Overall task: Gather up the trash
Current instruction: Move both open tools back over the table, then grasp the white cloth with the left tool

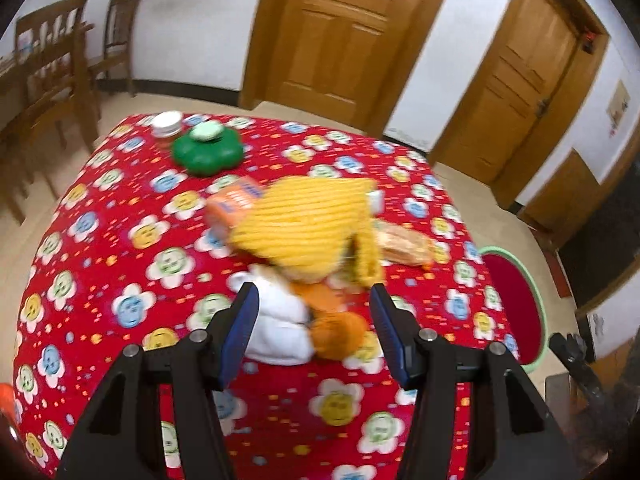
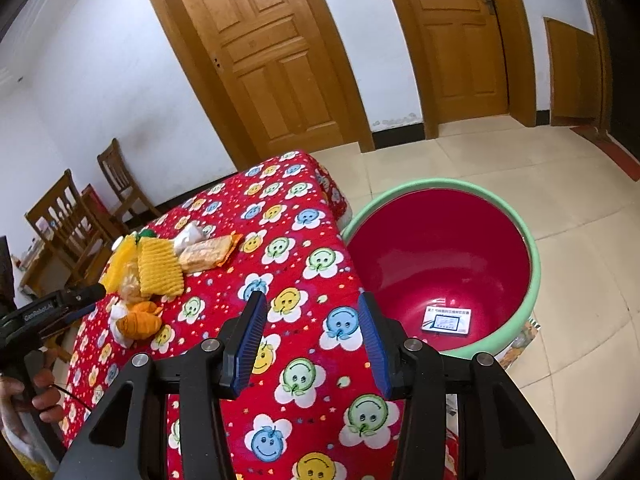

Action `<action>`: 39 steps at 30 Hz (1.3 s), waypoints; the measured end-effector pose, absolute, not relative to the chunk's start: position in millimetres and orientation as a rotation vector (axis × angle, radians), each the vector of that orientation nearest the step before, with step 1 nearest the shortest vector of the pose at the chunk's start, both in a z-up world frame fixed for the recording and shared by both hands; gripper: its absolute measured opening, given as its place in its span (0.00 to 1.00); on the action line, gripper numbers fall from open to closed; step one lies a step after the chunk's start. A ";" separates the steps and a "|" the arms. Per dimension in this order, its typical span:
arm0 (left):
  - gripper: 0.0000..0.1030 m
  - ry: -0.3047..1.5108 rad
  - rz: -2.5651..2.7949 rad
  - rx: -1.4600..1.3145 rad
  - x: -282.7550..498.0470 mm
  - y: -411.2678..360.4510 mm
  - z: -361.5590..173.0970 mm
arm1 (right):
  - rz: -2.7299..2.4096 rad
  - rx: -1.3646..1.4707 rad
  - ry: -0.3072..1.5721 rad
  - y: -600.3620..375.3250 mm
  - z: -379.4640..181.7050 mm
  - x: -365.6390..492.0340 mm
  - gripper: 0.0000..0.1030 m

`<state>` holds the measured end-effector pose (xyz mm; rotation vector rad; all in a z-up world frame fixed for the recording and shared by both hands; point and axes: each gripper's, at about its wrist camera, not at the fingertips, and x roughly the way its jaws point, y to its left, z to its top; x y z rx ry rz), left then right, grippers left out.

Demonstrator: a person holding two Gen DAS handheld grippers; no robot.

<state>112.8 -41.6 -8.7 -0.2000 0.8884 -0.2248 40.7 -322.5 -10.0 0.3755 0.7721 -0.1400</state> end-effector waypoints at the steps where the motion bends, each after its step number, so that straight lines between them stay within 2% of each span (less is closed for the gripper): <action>1: 0.56 0.895 -0.208 -0.201 113.2 -37.1 -11.6 | -0.139 0.373 0.775 -321.3 -10.2 41.3 0.47; 20: 0.55 1.049 -0.186 -0.262 129.5 -24.2 -63.4 | -0.121 0.358 0.804 -307.2 -13.5 48.0 0.47; 22: 0.52 1.060 -0.214 -0.281 127.7 -24.8 -66.4 | -0.120 0.358 0.806 -306.9 -13.6 48.1 0.47; 27: 0.33 1.048 -0.242 -0.304 122.0 -23.9 -64.0 | -0.109 0.360 0.810 -303.1 -13.7 48.1 0.47; 30: 0.30 1.026 -0.245 -0.311 114.3 -22.4 -57.5 | -0.096 0.361 0.812 -299.4 -13.4 48.1 0.47; 39: 0.30 0.941 -0.195 -0.287 97.4 -2.7 -28.5 | -0.039 0.336 0.810 -280.3 -8.5 54.0 0.47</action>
